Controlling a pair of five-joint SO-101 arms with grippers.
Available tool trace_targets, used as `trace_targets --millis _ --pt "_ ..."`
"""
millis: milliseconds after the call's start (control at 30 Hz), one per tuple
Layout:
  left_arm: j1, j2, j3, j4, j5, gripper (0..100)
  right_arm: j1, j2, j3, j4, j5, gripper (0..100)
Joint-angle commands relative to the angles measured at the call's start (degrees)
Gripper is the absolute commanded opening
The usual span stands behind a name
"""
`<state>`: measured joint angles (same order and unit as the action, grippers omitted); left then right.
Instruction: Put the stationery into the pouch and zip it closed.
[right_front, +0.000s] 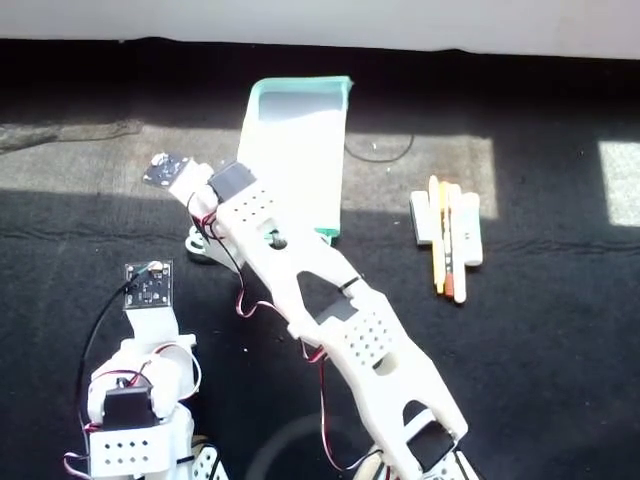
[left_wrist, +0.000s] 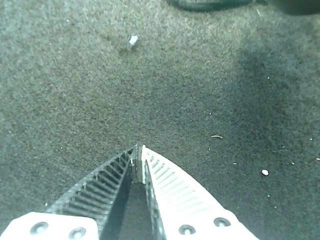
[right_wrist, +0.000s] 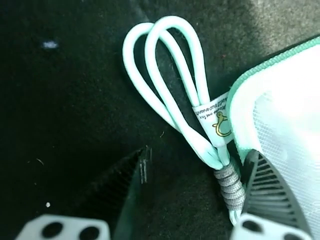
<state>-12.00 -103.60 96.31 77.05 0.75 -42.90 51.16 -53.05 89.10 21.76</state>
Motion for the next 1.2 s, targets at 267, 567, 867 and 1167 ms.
trace_targets --millis 267,567,867,1167 --pt "0.75 -0.04 0.84 0.35 0.35 1 -0.84 5.49 -0.31 -7.25 0.35 24.1" --pt "0.75 -0.04 0.84 0.35 0.35 1 3.82 -4.09 -0.31 -1.71 0.09 0.7" --pt "0.75 -0.04 0.84 0.35 0.35 1 5.23 -15.52 0.22 12.0 0.44 0.5" --pt "0.75 -0.04 0.84 0.35 0.35 1 6.99 -25.8 21.41 11.91 0.44 0.5"
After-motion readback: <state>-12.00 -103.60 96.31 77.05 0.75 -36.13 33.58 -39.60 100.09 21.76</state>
